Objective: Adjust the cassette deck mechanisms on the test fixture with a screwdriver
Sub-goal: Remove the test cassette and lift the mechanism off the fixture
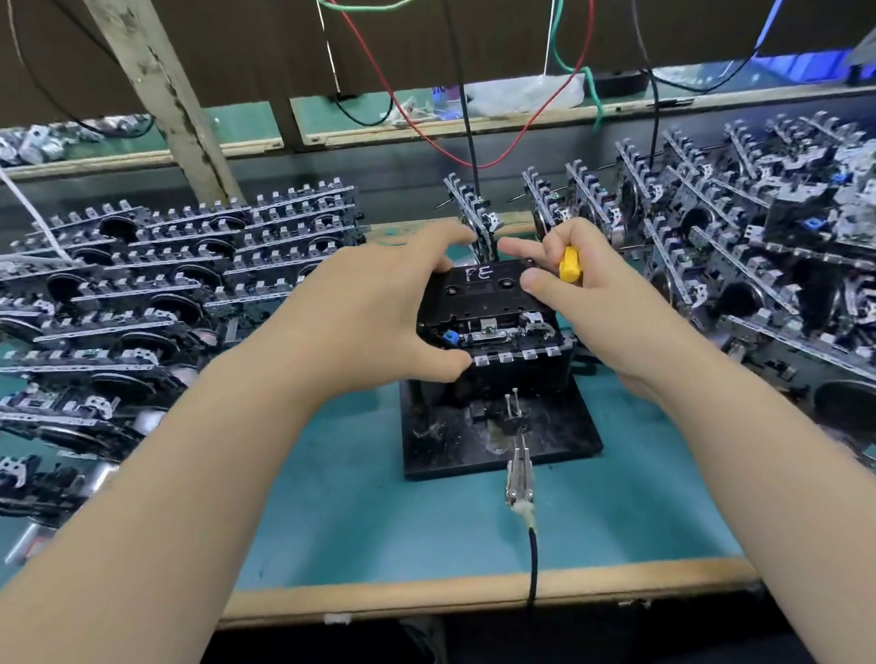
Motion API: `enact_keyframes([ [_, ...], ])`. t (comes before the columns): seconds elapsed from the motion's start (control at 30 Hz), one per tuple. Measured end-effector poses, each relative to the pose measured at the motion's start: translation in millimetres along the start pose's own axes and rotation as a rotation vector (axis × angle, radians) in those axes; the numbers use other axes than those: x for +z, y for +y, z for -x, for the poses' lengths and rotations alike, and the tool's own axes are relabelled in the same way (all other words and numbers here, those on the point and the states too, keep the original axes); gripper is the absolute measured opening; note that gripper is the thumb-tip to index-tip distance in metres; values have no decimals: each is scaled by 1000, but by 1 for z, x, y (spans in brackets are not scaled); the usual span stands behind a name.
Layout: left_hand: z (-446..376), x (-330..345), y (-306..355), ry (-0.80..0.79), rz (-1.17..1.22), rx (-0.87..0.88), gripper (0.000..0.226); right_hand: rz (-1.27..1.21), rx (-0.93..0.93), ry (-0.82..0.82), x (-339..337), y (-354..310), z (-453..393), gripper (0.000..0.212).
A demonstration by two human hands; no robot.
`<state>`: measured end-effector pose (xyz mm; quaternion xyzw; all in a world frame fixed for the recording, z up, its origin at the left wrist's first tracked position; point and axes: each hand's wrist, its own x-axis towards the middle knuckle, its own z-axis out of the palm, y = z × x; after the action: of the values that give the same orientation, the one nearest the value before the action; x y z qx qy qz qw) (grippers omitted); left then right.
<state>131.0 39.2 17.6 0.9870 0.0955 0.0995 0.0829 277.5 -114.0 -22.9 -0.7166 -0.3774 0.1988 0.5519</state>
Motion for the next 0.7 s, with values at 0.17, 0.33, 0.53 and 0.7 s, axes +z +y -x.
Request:
enact_keyframes([
  [0.17, 10, 2, 3, -8, -11, 55, 49, -19, -7, 23, 1, 0, 2, 24],
  [0.33, 19, 16, 2, 21, 100, 42, 52, -14, -11, 45, 2, 4, 1, 25],
  [0.53, 35, 46, 13, 90, 149, -55, 102, 17, -7, 57, 1, 5, 1, 24],
  [0.7, 30, 79, 26, 360, 471, -190, 69, 25, -17, 57, 1, 8, 0, 24],
])
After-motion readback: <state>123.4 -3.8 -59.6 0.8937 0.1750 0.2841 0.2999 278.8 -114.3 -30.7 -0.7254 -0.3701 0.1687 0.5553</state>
